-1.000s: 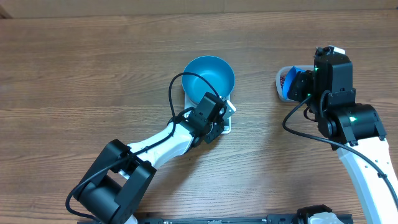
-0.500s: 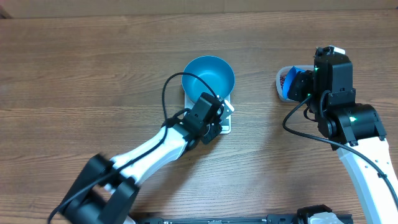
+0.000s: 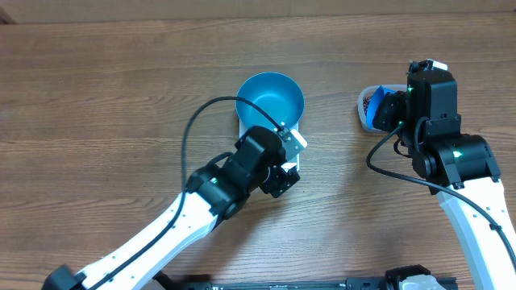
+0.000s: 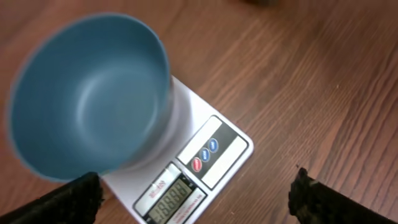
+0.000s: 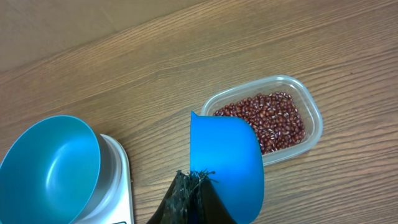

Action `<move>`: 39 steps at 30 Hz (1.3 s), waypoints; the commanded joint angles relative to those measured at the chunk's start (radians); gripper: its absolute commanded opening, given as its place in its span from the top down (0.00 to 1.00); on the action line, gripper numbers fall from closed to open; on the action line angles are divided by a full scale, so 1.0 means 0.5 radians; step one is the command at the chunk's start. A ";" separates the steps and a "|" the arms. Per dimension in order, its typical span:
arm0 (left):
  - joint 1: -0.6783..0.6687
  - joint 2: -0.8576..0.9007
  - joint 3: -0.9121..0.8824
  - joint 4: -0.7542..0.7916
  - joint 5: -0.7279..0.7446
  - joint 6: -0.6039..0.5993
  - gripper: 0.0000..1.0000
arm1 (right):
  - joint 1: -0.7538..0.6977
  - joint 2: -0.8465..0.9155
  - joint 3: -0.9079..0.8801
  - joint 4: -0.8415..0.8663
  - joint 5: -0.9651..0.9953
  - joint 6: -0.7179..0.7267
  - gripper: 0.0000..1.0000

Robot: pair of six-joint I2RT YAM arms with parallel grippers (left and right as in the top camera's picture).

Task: Scoop item into bowl and weigh 150g on scale
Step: 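Withdraw the left gripper from the scale toward the front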

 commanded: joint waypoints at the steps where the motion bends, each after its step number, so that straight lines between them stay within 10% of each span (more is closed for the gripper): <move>1: 0.003 -0.154 -0.007 -0.001 -0.130 -0.134 0.00 | -0.010 -0.012 0.066 0.002 0.004 0.007 0.96; 16: 0.200 -0.500 -0.007 -0.228 -0.134 -0.469 0.00 | -0.010 -0.012 0.066 -0.005 0.004 0.007 0.96; 39: 0.383 -0.545 0.223 -0.636 0.113 -0.085 0.00 | -0.009 -0.012 0.066 -0.005 -0.019 0.008 0.96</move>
